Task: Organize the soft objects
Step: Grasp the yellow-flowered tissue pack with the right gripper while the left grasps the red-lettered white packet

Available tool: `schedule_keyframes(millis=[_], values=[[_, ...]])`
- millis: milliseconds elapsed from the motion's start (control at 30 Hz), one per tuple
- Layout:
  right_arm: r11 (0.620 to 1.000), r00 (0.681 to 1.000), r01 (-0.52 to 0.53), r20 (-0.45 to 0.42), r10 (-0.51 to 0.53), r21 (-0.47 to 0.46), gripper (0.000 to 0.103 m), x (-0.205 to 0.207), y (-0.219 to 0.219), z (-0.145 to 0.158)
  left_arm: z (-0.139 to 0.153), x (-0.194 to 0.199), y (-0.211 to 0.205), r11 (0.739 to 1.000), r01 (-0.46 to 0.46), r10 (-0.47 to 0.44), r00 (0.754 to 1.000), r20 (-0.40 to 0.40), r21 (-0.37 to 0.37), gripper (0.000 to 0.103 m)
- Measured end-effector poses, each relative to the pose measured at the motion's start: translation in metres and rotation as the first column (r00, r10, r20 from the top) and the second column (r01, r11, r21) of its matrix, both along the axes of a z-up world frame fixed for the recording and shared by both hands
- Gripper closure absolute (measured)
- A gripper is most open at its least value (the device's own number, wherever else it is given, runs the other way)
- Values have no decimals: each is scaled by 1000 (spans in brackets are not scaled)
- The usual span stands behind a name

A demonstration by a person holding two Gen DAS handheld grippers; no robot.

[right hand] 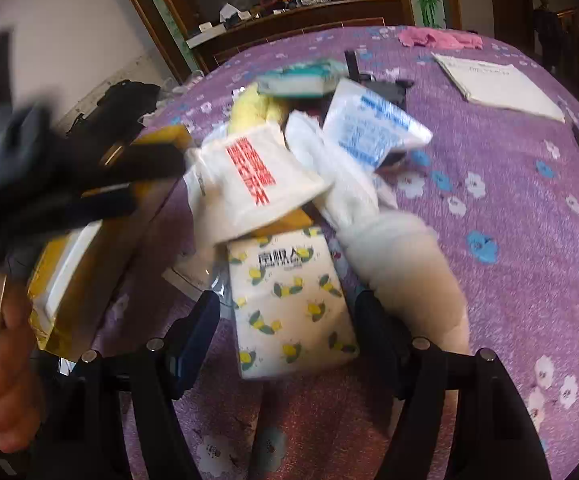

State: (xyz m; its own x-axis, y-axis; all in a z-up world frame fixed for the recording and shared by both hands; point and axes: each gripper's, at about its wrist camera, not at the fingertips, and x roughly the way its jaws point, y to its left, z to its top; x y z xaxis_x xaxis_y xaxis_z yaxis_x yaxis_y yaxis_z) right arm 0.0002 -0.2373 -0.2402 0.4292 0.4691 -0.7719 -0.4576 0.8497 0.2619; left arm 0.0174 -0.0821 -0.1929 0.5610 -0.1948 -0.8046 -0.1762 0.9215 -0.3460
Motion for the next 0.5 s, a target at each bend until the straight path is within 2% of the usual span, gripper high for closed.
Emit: schedule_keyframes(millis=[67, 133, 167, 200, 300, 400, 500], values=[[1000, 1000, 11, 21, -11, -20, 45, -4, 0, -1, -6, 10, -4, 1000, 15, -16, 1000, -24, -17, 61], [1000, 1000, 15, 23, -15, -13, 46, -5, -2, -2, -7, 6, -3, 996, 20, -22, 1000, -14, -82, 68], [1000, 999, 26, 22, -25, -6, 46, -6, -5, -2, -7, 3, -2, 997, 15, -15, 1000, -4, -80, 78], [1000, 999, 27, 22, -27, -2, 46, -7, -6, -1, -5, -2, 0, 996, 4, -3, 1000, 8, -86, 83], [999, 999, 21, 44, -22, 27, 47, -13, -14, 5, -1, -22, 12, 989, -3, 12, 998, 56, -151, 94], [998, 998, 26, 51, -28, 49, 48, -16, -18, 9, -2, -35, 17, 986, -2, 12, 998, 57, -167, 96], [998, 998, 45, 45, -47, 50, 49, -17, -20, 11, 0, -45, 24, 976, -2, 17, 998, 65, -217, 100]])
